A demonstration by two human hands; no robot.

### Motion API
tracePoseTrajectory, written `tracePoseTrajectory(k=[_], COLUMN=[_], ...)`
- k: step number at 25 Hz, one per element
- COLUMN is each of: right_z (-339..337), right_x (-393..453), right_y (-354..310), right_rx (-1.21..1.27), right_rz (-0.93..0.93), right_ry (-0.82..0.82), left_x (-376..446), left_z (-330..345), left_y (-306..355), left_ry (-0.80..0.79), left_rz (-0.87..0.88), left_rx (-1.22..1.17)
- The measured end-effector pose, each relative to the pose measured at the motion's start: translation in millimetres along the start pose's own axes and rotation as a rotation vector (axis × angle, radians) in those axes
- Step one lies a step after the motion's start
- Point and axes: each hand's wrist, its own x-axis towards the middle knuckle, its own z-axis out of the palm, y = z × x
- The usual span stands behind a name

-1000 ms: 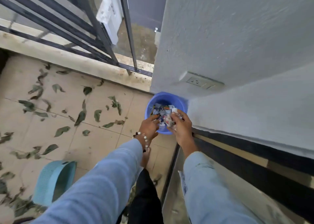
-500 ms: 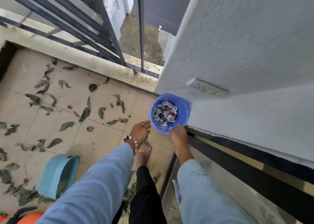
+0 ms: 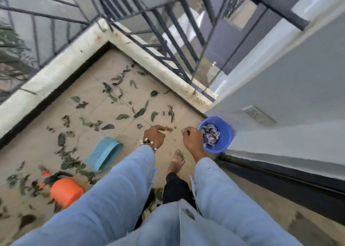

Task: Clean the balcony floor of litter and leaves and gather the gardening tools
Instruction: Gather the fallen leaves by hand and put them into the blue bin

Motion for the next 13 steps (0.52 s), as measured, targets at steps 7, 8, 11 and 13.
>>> tracePoseTrajectory(k=[7, 8, 11, 13], right_z=[95.0, 112.2, 163.3, 195.1], right_x=[-85.6, -100.0, -140.5, -161.6], right_y=[-87.3, -99.8, -134.3, -154.2], right_rx=[-0.281, -0.334, -0.461, -0.533], right_rz=[-0.345, -0.398, -0.544, -0.673], right_ry=[-0.192, -0.239, -0.390, -0.488], left_x=[-79.0, -93.5, -134.0, -158.9], left_z=[-122.5, -136.5, -168.5, -181.2], left_y=[-144.7, -166.2, -228.8, -263.5], left_ry=[0.271, 0.316, 0.443, 0.505], left_rz=[-0.130, -0.159, -0.233, -0.274], left_rx=[-0.061, -0.092, -0.175, -0.221])
